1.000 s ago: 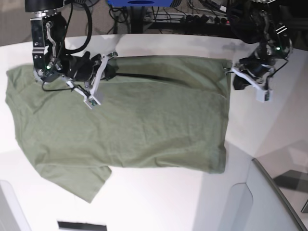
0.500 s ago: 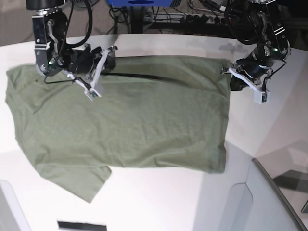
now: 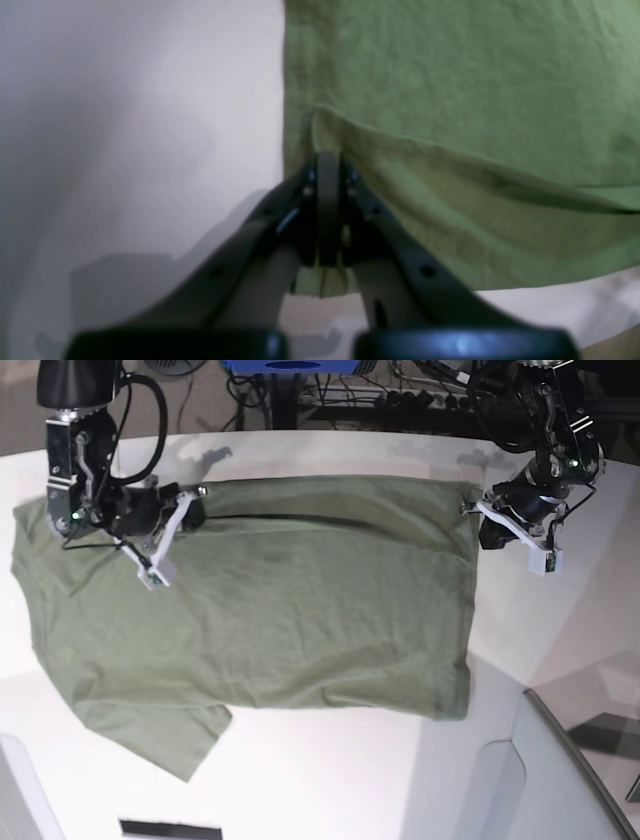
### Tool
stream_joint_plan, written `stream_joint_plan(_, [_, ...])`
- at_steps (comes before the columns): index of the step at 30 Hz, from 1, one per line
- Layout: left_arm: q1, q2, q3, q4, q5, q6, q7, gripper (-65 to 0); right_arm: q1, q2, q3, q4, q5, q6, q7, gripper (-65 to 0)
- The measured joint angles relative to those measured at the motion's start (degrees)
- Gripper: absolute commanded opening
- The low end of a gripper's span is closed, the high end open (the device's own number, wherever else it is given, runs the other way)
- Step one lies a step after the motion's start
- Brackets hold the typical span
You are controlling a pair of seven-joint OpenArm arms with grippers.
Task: Layout the t-shirt on the table in an organized manner, then fold the t-shirt properly
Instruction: 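Move the right gripper along the shirt edge and pinch the fabric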
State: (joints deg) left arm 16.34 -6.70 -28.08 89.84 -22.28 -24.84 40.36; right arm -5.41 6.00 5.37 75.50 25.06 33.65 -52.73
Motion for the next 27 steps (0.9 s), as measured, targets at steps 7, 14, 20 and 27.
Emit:
stream_joint_plan(7, [0.02,-0.13,0.0,0.0,0.02,0.02,0.0,-65.0,2.97,0.0,-0.04,-0.11,0.02,-0.02,0.02,-65.0])
stream_joint_plan(14, [0.02,-0.11,0.22,-0.09,0.02,0.02,-0.02,-65.0,7.54,-0.17,-0.17,-3.08,-0.11,0.0,-0.2,-65.0])
stream_joint_plan(20, [-0.04,-0.5,2.93,-1.01,0.09,0.46,-0.09,-65.0,1.05,0.81,5.46,12.37,0.42,-3.28,-2.73,-65.0])
stream_joint_plan(27, [-2.08,-2.38,12.5,-10.16,4.74,0.37,-11.06,-65.0,-8.22,-0.96,8.5,14.69,0.11,-7.13,-0.98,-65.0])
